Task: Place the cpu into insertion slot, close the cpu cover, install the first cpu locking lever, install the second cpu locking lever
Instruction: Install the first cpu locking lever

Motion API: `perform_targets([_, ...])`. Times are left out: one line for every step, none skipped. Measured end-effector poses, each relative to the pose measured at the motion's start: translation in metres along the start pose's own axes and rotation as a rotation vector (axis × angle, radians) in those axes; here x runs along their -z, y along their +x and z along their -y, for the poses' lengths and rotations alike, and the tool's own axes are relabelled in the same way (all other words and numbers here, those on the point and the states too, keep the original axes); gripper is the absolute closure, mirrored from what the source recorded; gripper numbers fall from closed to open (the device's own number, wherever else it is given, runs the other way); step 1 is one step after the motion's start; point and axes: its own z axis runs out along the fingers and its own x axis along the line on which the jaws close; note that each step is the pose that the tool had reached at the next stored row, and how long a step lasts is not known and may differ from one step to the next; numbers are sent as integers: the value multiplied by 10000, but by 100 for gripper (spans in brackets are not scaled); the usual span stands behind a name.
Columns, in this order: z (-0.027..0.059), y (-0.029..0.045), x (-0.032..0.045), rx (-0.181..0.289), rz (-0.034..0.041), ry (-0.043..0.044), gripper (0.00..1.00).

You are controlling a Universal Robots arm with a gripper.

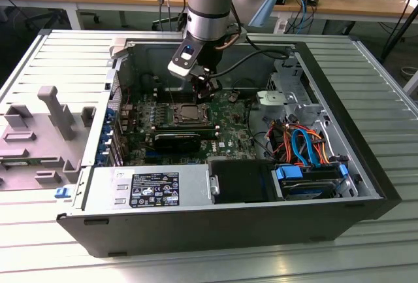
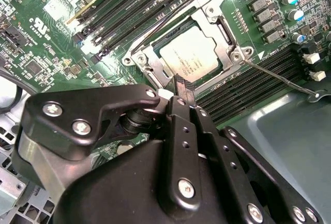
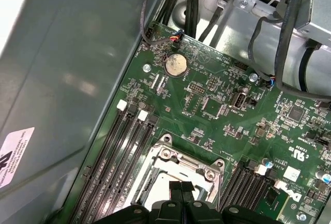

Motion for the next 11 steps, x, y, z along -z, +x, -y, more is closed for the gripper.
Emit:
perform_targets([0,0,0,27,2,0,89])
perform_targets([0,0,0,53,3,0,89])
perform_targets([0,0,0,87,4,-1,89])
perform_targets([0,0,0,112,6,0,89])
perform_targets([0,0,0,125,7,0,89])
perform_targets([0,0,0,144,7,0,89])
perform_targets([0,0,0,177,9,0,89])
perform_targets([0,0,0,194,10,0,89])
perform_targets([0,0,0,210,10,0,89])
perform_targets([0,0,0,235,11,0,89])
perform_targets([0,0,0,267,12,-1,89])
